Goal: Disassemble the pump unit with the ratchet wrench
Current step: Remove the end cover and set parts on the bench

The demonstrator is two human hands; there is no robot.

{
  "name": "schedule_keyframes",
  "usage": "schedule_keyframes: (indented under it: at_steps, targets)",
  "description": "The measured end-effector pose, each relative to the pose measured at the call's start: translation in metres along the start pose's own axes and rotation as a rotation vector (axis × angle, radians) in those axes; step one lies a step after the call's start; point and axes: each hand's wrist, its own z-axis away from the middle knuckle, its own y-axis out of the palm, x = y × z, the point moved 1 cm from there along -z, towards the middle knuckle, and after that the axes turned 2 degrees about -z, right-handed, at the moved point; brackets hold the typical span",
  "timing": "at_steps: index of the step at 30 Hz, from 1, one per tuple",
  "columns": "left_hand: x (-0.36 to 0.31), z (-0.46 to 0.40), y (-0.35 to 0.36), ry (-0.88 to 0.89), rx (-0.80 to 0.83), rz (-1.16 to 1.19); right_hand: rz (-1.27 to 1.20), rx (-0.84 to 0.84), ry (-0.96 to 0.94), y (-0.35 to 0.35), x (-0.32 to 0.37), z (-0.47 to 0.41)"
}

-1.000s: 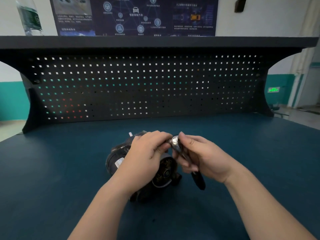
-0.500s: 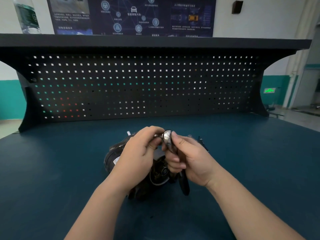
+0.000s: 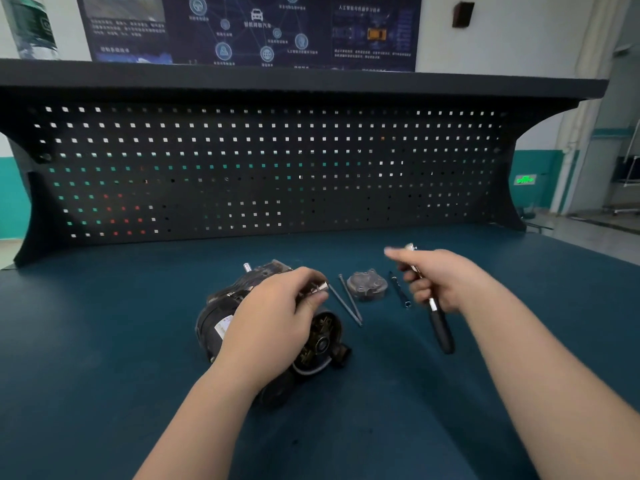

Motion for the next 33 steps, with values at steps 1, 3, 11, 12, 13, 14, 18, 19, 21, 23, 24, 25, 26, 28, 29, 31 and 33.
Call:
schedule_keyframes:
  at_steps: [1, 3, 11, 12, 13, 14, 18, 19, 21, 23, 24, 25, 26, 28, 29, 31, 33]
  targets:
    - [0.001, -0.001, 0.002, -0.007, -0.003, -0.030, 0.182, -0.098, 0.018, -0.006, -0.001, -0.015]
    - [0.003, -0.001, 0.004, -0.025, -0.020, -0.057, 0.526, -0.221, 0.060, -0.013, -0.005, -0.041]
    - [0.007, -0.001, 0.008, 0.039, 0.004, -0.141, 0.894, -0.311, 0.164, -0.010, -0.025, -0.082]
    - [0.006, 0.000, 0.009, 0.065, 0.010, -0.184, 0.900, -0.308, 0.152, -0.008, -0.026, -0.082]
    - [0.005, 0.000, 0.011, 0.092, 0.014, -0.232, 0.905, -0.308, 0.136, -0.006, -0.027, -0.082]
    - [0.003, 0.001, 0.012, 0.122, 0.020, -0.280, 0.904, -0.311, 0.114, -0.005, -0.029, -0.080]
    - [-0.005, 0.002, 0.008, 0.218, -0.010, -0.383, 0.853, -0.317, 0.041, -0.006, -0.035, -0.068]
    - [-0.007, 0.002, 0.007, 0.231, -0.036, -0.386, 0.791, -0.334, 0.010, -0.008, -0.034, -0.064]
    - [-0.016, 0.004, 0.010, 0.285, -0.050, -0.347, 0.572, -0.347, -0.084, -0.010, -0.030, -0.054]
    - [-0.034, 0.008, 0.024, 0.384, 0.040, -0.330, 0.241, -0.251, -0.162, -0.010, -0.027, -0.042]
    - [-0.044, 0.009, 0.036, 0.428, 0.146, -0.383, 0.104, -0.189, -0.188, -0.009, -0.026, -0.035]
    - [-0.052, 0.009, 0.051, 0.461, 0.254, -0.472, 0.032, -0.137, -0.215, -0.008, -0.026, -0.028]
    - [-0.058, 0.007, 0.064, 0.469, 0.344, -0.558, 0.029, -0.097, -0.249, -0.008, -0.026, -0.023]
    - [-0.063, -0.006, 0.080, 0.439, 0.428, -0.714, 0.092, -0.033, -0.315, -0.008, -0.028, -0.015]
    - [-0.063, -0.013, 0.085, 0.409, 0.448, -0.774, 0.101, -0.012, -0.338, -0.008, -0.028, -0.014]
    - [-0.060, -0.025, 0.094, 0.340, 0.486, -0.855, 0.040, 0.002, -0.354, -0.010, -0.029, -0.014]
    - [-0.054, -0.031, 0.101, 0.286, 0.551, -0.933, -0.043, 0.012, -0.358, -0.012, -0.029, -0.013]
